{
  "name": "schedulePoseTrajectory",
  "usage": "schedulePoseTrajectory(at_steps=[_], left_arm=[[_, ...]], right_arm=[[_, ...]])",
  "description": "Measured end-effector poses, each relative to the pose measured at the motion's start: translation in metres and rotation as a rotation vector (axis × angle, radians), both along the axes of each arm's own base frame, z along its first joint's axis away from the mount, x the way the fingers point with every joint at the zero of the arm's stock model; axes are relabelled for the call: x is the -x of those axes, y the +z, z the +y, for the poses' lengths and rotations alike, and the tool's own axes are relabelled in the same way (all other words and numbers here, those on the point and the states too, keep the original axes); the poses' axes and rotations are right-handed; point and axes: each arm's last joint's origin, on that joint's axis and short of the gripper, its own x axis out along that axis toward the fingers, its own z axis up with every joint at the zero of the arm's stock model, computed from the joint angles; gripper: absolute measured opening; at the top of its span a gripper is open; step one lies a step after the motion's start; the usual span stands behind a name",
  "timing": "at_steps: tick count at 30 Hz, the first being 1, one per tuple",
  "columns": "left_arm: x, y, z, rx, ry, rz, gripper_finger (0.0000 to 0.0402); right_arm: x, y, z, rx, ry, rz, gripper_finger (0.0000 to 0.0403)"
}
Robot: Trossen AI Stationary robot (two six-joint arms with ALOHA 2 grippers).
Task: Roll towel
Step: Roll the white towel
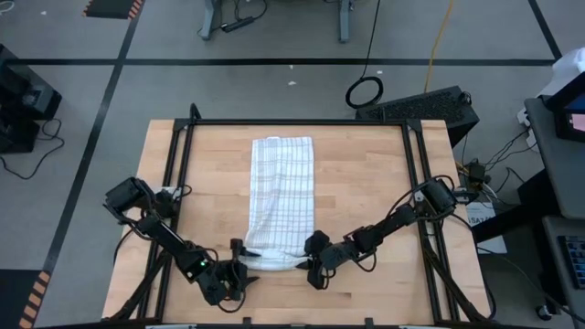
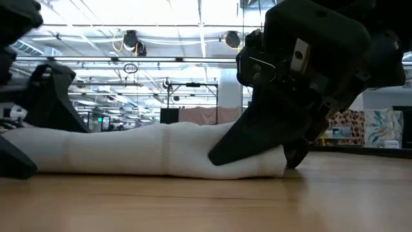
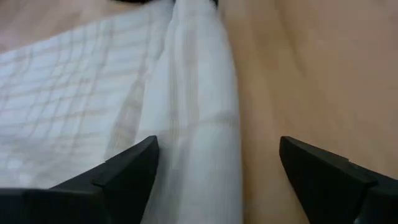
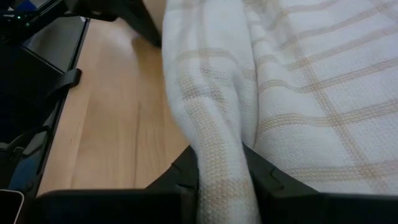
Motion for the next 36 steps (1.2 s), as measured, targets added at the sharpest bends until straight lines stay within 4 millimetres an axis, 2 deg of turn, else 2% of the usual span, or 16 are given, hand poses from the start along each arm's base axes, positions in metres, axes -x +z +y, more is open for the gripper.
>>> schedulePoseTrajectory(at_steps=[6,10,15,19,22,24,29,33,36], left_arm=[[-0.004,-0.002,0.008,0.017,0.058,0.024,0.0286],[-0.01,-0.003,0.016,0.079,0.101,0.052,0.0229],[-0.018,0.001,0.021,0.208,0.129,0.087,0.0115],[-0.018,0.013,0.023,0.328,0.123,0.122,0.0027],[-0.017,0.024,0.023,0.428,0.103,0.146,0.0022],[-0.017,0.033,0.024,0.499,0.087,0.16,0.0037],[-0.024,0.042,0.032,0.629,0.092,0.2,0.0058],[-0.031,0.04,0.044,0.698,0.128,0.243,0.0041],[-0.031,0.035,0.052,0.726,0.139,0.272,0.0029]], right_arm=[[0.001,0.0,0.001,0.024,0.051,-0.01,0.0055],[0.0,0.003,0.003,0.045,0.103,-0.045,0.0068],[0.005,0.021,0.007,0.121,0.2,-0.072,0.0135],[0.018,0.04,0.01,0.218,0.279,-0.024,0.0198],[0.032,0.052,0.016,0.295,0.268,0.016,0.0235],[0.038,0.057,0.023,0.357,0.234,-0.008,0.0251],[0.042,0.069,0.05,0.475,0.203,-0.251,0.0271],[0.041,0.06,0.065,0.563,0.227,-0.364,0.0274],[0.045,0.049,0.071,0.653,0.251,-0.357,0.0274]])
